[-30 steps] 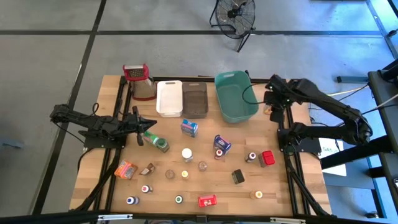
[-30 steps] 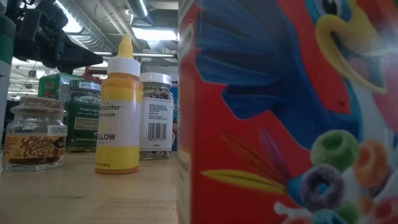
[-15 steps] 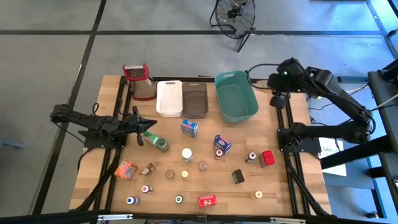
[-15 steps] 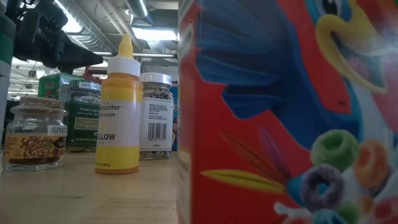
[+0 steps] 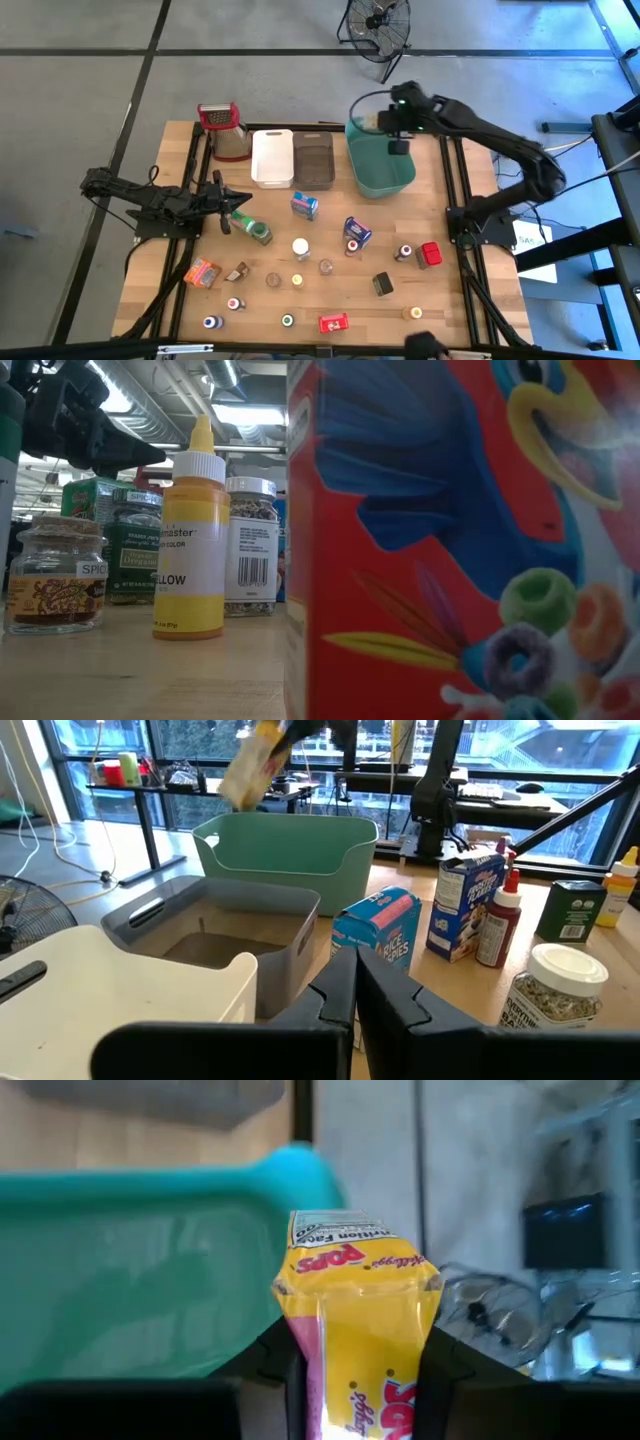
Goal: Pick & Place Kitchen Items
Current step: Put the yellow cereal box into the right green bin
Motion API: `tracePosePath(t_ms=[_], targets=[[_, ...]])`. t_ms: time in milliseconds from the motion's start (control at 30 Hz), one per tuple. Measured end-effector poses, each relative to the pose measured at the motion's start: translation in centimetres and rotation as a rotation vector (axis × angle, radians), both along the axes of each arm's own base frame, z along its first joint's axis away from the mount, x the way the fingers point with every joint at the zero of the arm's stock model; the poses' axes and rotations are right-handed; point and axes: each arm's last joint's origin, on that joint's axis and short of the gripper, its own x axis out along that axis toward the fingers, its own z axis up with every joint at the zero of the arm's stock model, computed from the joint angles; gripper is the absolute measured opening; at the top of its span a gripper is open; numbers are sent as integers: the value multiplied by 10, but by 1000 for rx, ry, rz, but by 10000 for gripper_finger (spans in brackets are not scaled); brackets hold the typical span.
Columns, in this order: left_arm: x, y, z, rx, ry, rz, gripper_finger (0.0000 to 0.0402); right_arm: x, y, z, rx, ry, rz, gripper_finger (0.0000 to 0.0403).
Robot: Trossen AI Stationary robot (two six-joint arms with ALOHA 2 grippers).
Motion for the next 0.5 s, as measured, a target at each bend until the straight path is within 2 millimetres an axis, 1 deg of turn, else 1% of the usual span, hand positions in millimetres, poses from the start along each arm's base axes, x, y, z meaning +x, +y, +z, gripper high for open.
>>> tracePosePath(t_ms=[100, 167, 233, 333, 433, 500], targets=[[0, 0, 0, 0, 0, 0, 4, 8, -14, -22, 55, 46, -58, 108], [0, 0, 0, 0, 1, 0, 4, 11, -20, -31, 83, 59, -118, 108], [0, 0, 0, 0, 1, 0, 4, 11, -23, -38, 105, 88, -129, 108], [0, 0, 0, 2, 2, -1, 4, 12, -24, -42, 110, 130, -97, 108], [0, 0, 0, 7, 4, -1, 4, 14, -23, -42, 136, 103, -56, 108], [0, 0, 0, 8, 4, -1, 4, 15, -22, -42, 162, 92, 7, 108]])
